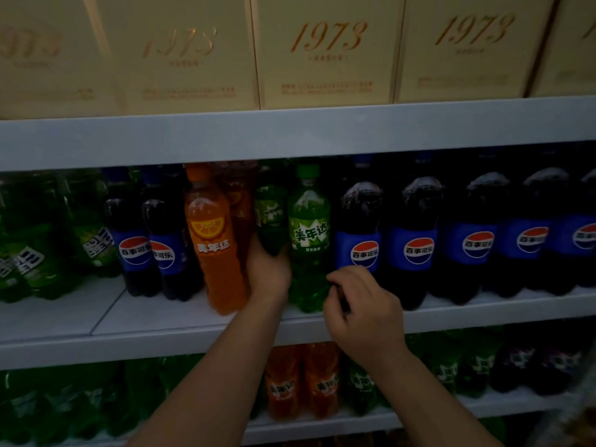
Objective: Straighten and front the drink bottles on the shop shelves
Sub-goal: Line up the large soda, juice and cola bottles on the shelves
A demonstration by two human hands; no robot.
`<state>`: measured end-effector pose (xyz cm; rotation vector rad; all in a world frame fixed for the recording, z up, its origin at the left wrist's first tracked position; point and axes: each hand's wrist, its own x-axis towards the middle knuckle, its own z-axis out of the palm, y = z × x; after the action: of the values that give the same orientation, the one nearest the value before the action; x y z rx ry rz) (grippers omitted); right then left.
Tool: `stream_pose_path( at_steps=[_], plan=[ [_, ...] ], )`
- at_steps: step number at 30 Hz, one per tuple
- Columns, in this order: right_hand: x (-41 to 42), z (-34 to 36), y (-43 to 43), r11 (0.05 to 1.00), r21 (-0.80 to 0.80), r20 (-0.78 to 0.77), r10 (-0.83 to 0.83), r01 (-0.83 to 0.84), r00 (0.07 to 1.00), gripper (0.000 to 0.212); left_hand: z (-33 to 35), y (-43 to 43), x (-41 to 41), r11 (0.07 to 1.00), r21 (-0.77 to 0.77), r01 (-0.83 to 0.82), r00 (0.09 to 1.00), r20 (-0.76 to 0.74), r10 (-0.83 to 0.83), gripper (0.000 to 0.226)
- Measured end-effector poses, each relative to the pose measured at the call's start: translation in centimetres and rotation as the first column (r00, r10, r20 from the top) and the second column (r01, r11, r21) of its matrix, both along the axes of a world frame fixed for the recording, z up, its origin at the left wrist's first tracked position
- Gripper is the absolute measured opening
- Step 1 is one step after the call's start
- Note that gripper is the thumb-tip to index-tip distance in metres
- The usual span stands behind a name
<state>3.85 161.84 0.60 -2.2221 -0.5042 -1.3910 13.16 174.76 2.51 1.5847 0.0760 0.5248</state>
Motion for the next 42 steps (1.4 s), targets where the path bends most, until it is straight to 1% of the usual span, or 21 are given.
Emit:
stream_pose_path(
  at_steps=[3,5,7,9,12,14,17,20,23,26,28,29,31,33,35,36,38,40,42],
  plan=[
    [0.3,0.0,1.0,1.0,-0.022,-0.104,0.009,-0.012,0.995,0.026,-0.3,0.2,-0.3,0.999,-0.046,0.014,1.0,0.019,-0.013,0.037],
    [0.4,-0.1,2.0,0.999,-0.034,-0.193,-0.034,0.028,0.981,0.028,-0.4,0.3,-0.6,0.996,-0.076,0.042,0.999,0.023,-0.04,0.039],
    [0.5,-0.1,2.8,0.996,-0.038,-0.263,-0.089,0.082,0.961,0.03,-0.6,0.4,-1.3,0.995,-0.064,0.072,0.997,0.045,-0.07,0.043],
    [0.7,-0.2,3.0,0.99,-0.053,-0.314,-0.14,0.13,0.939,0.026,-0.8,0.6,-2.3,0.994,-0.056,0.092,0.994,0.071,-0.088,0.045],
    [1.1,-0.5,2.8,0.986,-0.036,-0.387,-0.166,0.165,0.907,0.023,-1.1,1.1,-3.6,0.991,-0.053,0.119,0.99,0.082,-0.114,0.052],
    [1.1,-0.6,2.9,0.986,-0.03,-0.383,-0.163,0.164,0.909,0.022,-1.5,1.5,-4.3,0.993,0.021,0.114,0.989,0.095,-0.115,0.055],
    [1.0,-0.7,3.3,0.987,0.001,-0.39,-0.146,0.159,0.909,0.018,-2.0,2.1,-5.3,0.983,0.172,0.06,0.992,0.102,-0.079,0.061],
    [0.9,-0.9,3.6,0.989,0.029,-0.403,-0.123,0.147,0.907,0.013,-2.5,2.9,-6.1,0.963,0.264,0.057,0.99,0.109,-0.089,0.068],
    [0.3,-1.3,4.2,0.997,0.036,-0.39,-0.042,0.061,0.92,0.013,-2.4,3.7,-6.5,0.938,0.332,0.096,0.988,0.086,-0.132,0.065],
    [0.1,-1.7,5.3,0.999,0.021,-0.412,0.033,-0.027,0.911,0.031,-1.7,4.4,-6.8,0.915,0.375,0.15,0.969,0.13,-0.212,0.06],
    [0.2,-1.8,5.9,1.0,0.011,-0.417,0.022,-0.02,0.909,0.043,-1.4,4.6,-7.2,0.91,0.375,0.175,0.96,0.14,-0.242,0.06],
    [0.2,-1.9,6.1,1.0,0.003,-0.411,0.006,-0.006,0.911,0.047,-1.4,4.6,-7.3,0.908,0.385,0.166,0.961,0.142,-0.236,0.056],
    [0.1,-2.2,6.3,1.0,0.011,-0.398,-0.013,0.02,0.917,0.048,-1.6,4.4,-7.6,0.886,0.461,0.057,0.984,0.124,-0.128,0.051],
    [0.1,-2.4,6.2,0.997,0.064,-0.406,-0.007,0.036,0.914,0.037,-1.8,4.4,-7.8,0.815,0.575,-0.077,0.996,0.073,0.043,0.06],
    [0.2,-2.7,5.8,0.994,0.101,-0.384,0.013,0.028,0.923,0.023,-2.0,4.6,-7.9,0.728,0.669,-0.148,0.987,0.058,0.147,0.065],
    [0.3,-2.9,5.6,0.992,0.122,-0.358,0.025,0.02,0.933,0.017,-2.1,4.6,-7.9,0.703,0.694,-0.157,0.985,0.054,0.167,0.067],
    [0.3,-3.1,5.3,0.983,0.186,-0.306,0.051,0.007,0.951,0.011,-2.3,4.5,-7.8,0.692,0.704,-0.159,0.983,0.047,0.177,0.067],
    [0.2,-3.3,5.2,0.969,0.247,-0.273,0.074,-0.004,0.959,0.012,-2.5,4.5,-7.6,0.712,0.685,-0.151,0.984,0.038,0.172,0.066],
    [0.2,-3.4,5.3,0.962,0.273,-0.256,0.07,0.003,0.964,0.015,-2.7,4.7,-7.4,0.756,0.644,-0.121,0.992,0.053,0.113,0.062]
  ],
)
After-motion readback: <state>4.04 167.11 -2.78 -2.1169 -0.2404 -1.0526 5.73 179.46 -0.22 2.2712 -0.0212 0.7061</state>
